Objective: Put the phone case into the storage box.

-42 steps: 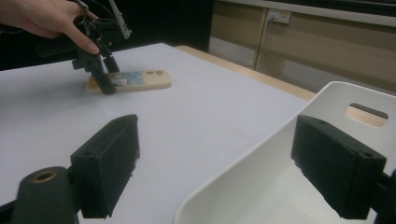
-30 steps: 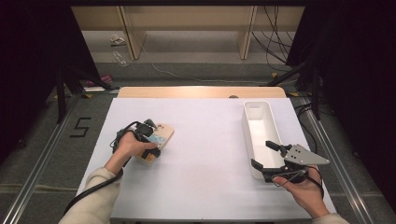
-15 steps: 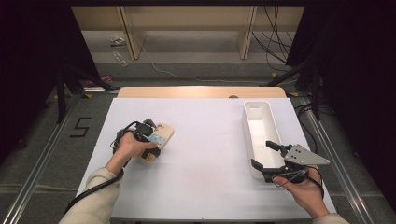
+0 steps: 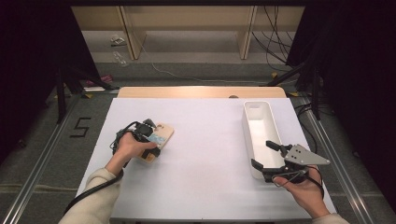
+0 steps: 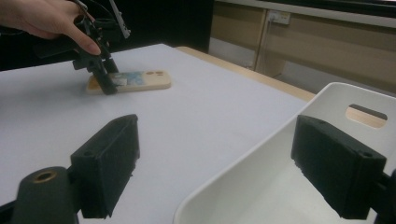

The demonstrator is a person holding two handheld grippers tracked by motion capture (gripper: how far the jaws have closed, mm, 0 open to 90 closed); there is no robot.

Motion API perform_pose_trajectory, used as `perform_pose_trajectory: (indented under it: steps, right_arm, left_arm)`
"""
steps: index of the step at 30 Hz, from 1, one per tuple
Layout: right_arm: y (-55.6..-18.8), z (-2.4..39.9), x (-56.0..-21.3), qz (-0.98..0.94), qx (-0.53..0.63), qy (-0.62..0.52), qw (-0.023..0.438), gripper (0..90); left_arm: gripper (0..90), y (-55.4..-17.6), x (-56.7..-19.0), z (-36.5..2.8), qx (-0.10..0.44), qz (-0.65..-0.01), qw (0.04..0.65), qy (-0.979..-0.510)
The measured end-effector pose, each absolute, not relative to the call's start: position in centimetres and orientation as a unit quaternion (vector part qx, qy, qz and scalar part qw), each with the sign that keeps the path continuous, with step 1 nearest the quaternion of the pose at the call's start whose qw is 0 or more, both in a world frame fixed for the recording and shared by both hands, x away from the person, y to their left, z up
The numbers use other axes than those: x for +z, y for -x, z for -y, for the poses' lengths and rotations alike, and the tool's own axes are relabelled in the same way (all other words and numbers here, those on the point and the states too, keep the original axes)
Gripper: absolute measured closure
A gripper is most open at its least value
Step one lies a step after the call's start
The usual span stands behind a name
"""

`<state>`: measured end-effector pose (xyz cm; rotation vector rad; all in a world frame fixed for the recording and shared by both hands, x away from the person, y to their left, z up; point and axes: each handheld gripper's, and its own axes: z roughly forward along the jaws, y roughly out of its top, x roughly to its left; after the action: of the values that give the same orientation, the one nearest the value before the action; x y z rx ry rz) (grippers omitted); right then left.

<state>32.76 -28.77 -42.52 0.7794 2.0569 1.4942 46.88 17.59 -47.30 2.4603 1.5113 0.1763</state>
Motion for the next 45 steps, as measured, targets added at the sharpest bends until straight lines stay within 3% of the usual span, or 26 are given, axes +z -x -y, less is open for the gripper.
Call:
perform_pose_trajectory:
  steps: [10,45]
  right_arm:
    - [-32.8,28.8,-42.5,-0.75,0.547,-0.285,0.239,16.1]
    - [-32.7,28.8,-42.4,-0.749,0.547,-0.286,0.24,16.1]
  left_arm:
    - [11.3,-46.6,-47.2,-17.7,0.059,-0.515,0.138,-0.844]
    - [11.3,-43.0,-44.4,-17.3,0.126,-0.481,0.23,-0.837]
